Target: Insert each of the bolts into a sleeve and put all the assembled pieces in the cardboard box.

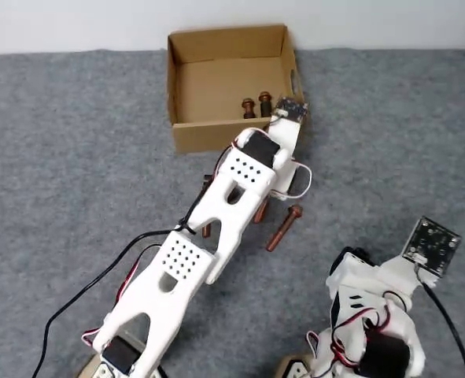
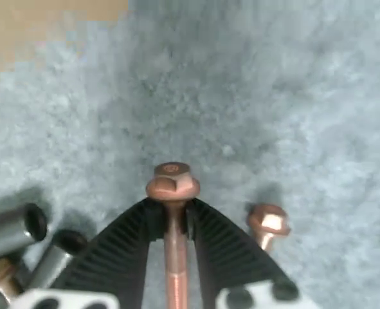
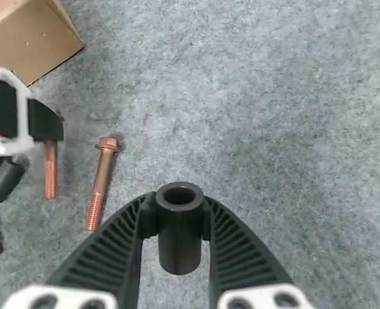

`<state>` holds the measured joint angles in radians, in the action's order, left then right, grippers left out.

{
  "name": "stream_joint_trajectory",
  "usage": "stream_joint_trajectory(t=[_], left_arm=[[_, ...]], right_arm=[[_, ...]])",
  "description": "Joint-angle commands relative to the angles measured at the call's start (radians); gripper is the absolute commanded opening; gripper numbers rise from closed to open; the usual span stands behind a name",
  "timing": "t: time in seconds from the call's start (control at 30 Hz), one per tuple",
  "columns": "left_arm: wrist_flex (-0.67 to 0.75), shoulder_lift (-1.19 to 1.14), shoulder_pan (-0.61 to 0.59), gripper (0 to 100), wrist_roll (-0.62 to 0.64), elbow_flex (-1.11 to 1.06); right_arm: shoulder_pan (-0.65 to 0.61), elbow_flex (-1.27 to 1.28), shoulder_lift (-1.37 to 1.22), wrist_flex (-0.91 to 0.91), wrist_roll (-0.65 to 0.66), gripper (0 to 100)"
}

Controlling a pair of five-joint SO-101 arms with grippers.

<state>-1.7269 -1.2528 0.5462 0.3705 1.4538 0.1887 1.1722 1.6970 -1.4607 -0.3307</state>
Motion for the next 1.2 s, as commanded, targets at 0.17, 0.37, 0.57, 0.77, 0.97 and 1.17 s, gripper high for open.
stream_joint_trajectory(t=[0.17, 0.37, 0.57, 0.77, 0.97, 1.17], left_arm=[[-0.031, 0.232, 0.037, 0, 0.008, 0.114], [-0.032, 0.414, 0.064, 0, 0.006, 0.090], [-0.031, 0.677, 0.038, 0, -0.080, -0.127], [-0.029, 1.020, 0.025, 0, -0.084, -0.501], [-0.025, 1.361, 0.020, 0, -0.083, -0.941], [0.046, 1.633, -0.055, 0, -0.018, -1.311]], right_arm=[[0.007, -0.005, 0.001, 0.022, 0.012, 0.8], [0.004, -0.005, 0.001, 0.022, 0.014, 0.8], [0.004, -0.006, 0.001, 0.019, 0.015, 0.8], [-0.111, -0.012, 0.001, 0.016, 0.015, 0.8], [-0.219, -0.014, 0.001, 0.022, 0.017, 0.8], [-0.366, -0.049, 0.001, 0.024, 0.015, 0.8]])
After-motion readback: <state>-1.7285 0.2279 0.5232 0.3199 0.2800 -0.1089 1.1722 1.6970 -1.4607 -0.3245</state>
